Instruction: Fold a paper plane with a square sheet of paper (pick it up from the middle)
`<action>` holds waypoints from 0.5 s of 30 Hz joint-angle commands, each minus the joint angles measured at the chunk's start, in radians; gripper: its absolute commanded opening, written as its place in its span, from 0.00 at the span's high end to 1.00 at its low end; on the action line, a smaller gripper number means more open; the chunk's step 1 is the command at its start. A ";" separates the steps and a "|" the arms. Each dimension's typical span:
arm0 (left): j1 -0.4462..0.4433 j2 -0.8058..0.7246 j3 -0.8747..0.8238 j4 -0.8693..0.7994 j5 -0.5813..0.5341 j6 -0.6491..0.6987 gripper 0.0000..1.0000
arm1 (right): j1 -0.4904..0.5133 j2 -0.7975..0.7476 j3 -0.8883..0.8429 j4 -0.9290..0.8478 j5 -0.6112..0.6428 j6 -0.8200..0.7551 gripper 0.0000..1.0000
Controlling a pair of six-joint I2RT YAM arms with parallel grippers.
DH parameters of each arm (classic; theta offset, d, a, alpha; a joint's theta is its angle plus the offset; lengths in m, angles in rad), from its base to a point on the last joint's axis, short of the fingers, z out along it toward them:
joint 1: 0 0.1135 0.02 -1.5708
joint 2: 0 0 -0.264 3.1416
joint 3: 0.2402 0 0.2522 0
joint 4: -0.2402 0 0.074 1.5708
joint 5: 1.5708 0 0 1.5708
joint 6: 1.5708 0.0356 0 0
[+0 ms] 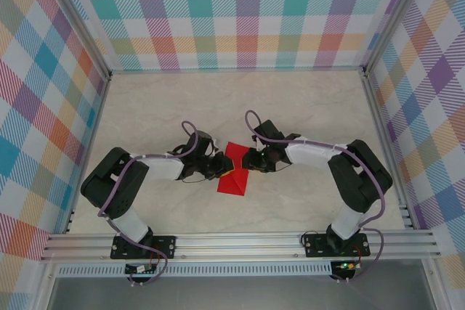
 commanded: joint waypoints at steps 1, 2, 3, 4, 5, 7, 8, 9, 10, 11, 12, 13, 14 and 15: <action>-0.016 0.005 0.041 -0.065 -0.019 0.051 0.89 | -0.008 -0.092 0.014 -0.061 0.085 0.020 0.49; -0.016 -0.002 0.052 -0.087 -0.030 0.063 0.90 | -0.007 -0.115 0.018 -0.083 0.123 0.023 0.42; -0.017 -0.012 0.061 -0.112 -0.039 0.075 0.91 | -0.008 -0.136 0.024 -0.103 0.161 0.019 0.36; -0.018 -0.023 0.073 -0.139 -0.049 0.088 0.92 | -0.008 -0.155 0.027 -0.122 0.190 0.014 0.30; -0.018 -0.039 0.087 -0.171 -0.064 0.104 0.92 | -0.008 -0.175 0.030 -0.139 0.224 0.009 0.23; -0.022 -0.078 0.119 -0.254 -0.099 0.144 0.92 | -0.008 -0.215 0.020 -0.152 0.276 -0.003 0.14; -0.024 -0.105 0.142 -0.315 -0.129 0.169 0.92 | -0.008 -0.235 0.012 -0.155 0.300 -0.008 0.11; -0.030 -0.134 0.166 -0.378 -0.168 0.206 0.92 | -0.008 -0.255 0.005 -0.158 0.323 -0.010 0.07; -0.034 -0.159 0.196 -0.452 -0.209 0.235 0.92 | -0.008 -0.272 -0.003 -0.156 0.339 -0.010 0.05; -0.039 -0.187 0.229 -0.549 -0.262 0.266 0.92 | -0.008 -0.289 -0.012 -0.156 0.356 -0.010 0.02; -0.043 -0.212 0.263 -0.627 -0.318 0.301 0.92 | -0.008 -0.306 -0.021 -0.154 0.379 -0.007 0.00; -0.045 -0.236 0.290 -0.687 -0.365 0.322 0.92 | -0.008 -0.319 -0.028 -0.152 0.396 -0.003 0.00; -0.047 -0.256 0.322 -0.754 -0.418 0.344 0.92 | -0.008 -0.333 -0.035 -0.152 0.418 0.004 0.00; -0.047 -0.279 0.358 -0.817 -0.467 0.364 0.92 | -0.008 -0.349 -0.042 -0.160 0.454 0.024 0.00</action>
